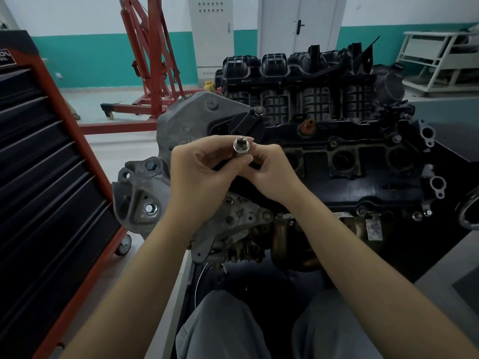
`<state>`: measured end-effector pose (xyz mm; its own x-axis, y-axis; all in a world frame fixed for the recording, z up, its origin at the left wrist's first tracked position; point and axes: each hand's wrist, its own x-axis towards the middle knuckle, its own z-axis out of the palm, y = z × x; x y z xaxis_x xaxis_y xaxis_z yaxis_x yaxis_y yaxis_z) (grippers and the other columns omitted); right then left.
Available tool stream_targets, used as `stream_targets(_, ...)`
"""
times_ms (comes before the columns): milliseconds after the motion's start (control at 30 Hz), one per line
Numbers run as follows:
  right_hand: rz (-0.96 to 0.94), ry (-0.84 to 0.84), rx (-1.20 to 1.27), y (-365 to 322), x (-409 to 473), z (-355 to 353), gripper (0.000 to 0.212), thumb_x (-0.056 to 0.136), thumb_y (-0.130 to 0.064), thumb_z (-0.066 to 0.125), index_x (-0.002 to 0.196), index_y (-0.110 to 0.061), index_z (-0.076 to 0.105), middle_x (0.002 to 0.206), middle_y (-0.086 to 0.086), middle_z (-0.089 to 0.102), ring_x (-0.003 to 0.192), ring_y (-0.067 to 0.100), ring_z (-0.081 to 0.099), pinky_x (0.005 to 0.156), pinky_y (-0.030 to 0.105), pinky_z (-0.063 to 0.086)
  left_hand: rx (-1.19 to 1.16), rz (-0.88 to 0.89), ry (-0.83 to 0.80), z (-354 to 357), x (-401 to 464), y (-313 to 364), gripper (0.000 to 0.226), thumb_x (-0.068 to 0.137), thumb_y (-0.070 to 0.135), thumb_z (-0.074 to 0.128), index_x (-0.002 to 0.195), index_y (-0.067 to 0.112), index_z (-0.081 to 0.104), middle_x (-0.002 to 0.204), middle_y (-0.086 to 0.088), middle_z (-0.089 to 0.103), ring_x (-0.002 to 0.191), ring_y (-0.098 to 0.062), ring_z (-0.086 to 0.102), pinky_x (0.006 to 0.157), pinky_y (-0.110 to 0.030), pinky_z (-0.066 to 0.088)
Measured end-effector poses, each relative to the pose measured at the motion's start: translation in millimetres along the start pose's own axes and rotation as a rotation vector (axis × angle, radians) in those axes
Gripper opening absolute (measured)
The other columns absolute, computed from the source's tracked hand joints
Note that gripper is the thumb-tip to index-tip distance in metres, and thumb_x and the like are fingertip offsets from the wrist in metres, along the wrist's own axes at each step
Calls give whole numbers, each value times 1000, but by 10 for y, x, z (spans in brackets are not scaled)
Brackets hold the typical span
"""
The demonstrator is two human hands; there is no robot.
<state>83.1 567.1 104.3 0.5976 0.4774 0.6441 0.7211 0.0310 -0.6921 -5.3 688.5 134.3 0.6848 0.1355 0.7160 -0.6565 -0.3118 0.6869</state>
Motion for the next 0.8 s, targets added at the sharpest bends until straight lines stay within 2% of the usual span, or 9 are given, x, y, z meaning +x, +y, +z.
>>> stream_targets(67, 12, 22, -6, 7, -3, 2, 29, 82, -4, 67, 102, -24, 66, 84, -25, 68, 88, -3, 67, 80, 14, 49, -48, -26, -50, -20, 1, 2, 37, 76, -11, 72, 103, 13, 69, 92, 5, 73, 90, -14, 71, 83, -26, 55)
stream_targets(133, 21, 49, -11, 26, 0, 1, 25, 80, -3, 70, 95, -23, 69, 83, -18, 70, 85, 1, 68, 79, 19, 52, 29, -4, -56, -24, 10, -5, 33, 74, -9, 75, 100, 11, 71, 91, 0, 73, 88, -14, 71, 82, -27, 55)
stream_targets(300, 12, 49, -16, 44, 11, -7, 17, 81, -3, 72, 98, -8, 72, 91, 2, 73, 90, 12, 70, 82, 28, 54, 161, 38, 68, 10, 9, 8, 28, 71, 0, 81, 92, 16, 72, 84, 6, 72, 80, -9, 70, 75, -23, 56)
stream_targets(400, -4, 2, 3, 23, 7, -2, 24, 85, -4, 67, 105, -17, 68, 96, -13, 71, 96, 6, 68, 84, 23, 52, 15, -25, 15, -4, 10, 12, 34, 73, -9, 75, 101, 10, 70, 88, 6, 72, 84, -8, 72, 78, -20, 55)
stream_targets(467, 14, -1, 26, 9, 10, -1, 28, 84, -3, 66, 102, -24, 67, 88, -21, 70, 92, 1, 67, 81, 17, 50, -43, -50, -41, -30, 22, 19, 36, 74, -11, 73, 103, 10, 69, 91, 6, 73, 87, -12, 72, 81, -24, 56)
stream_targets(533, 36, 23, 29, 20, 12, -1, 25, 82, -4, 68, 97, -23, 68, 85, -17, 70, 87, 2, 68, 79, 18, 51, -2, -31, -59, -37, 30, 15, 35, 74, -9, 75, 104, 9, 69, 93, 1, 73, 88, -13, 71, 83, -28, 57)
stream_targets(667, 31, 52, -10, 56, 19, -3, 14, 80, -3, 72, 93, -7, 73, 88, 2, 73, 86, 15, 70, 80, 35, 56, 177, 48, 47, 7, 11, 3, 26, 69, 1, 83, 91, 9, 73, 84, 0, 72, 80, -11, 70, 76, -23, 56)
stream_targets(733, 5, 33, -8, 53, 15, -5, 18, 82, -4, 72, 99, -7, 72, 93, 0, 73, 91, 13, 70, 83, 32, 55, 163, 55, 70, 16, 8, -5, 25, 71, 0, 81, 93, 9, 72, 84, 1, 72, 80, -10, 71, 75, -21, 56)
stream_targets(800, -5, 3, 6, 36, 7, -1, 23, 85, -5, 68, 104, -17, 69, 95, -13, 71, 95, 6, 68, 84, 22, 52, 73, 18, 45, 5, 12, -9, 29, 74, -4, 77, 100, 8, 71, 88, 1, 72, 84, -9, 71, 78, -20, 55)
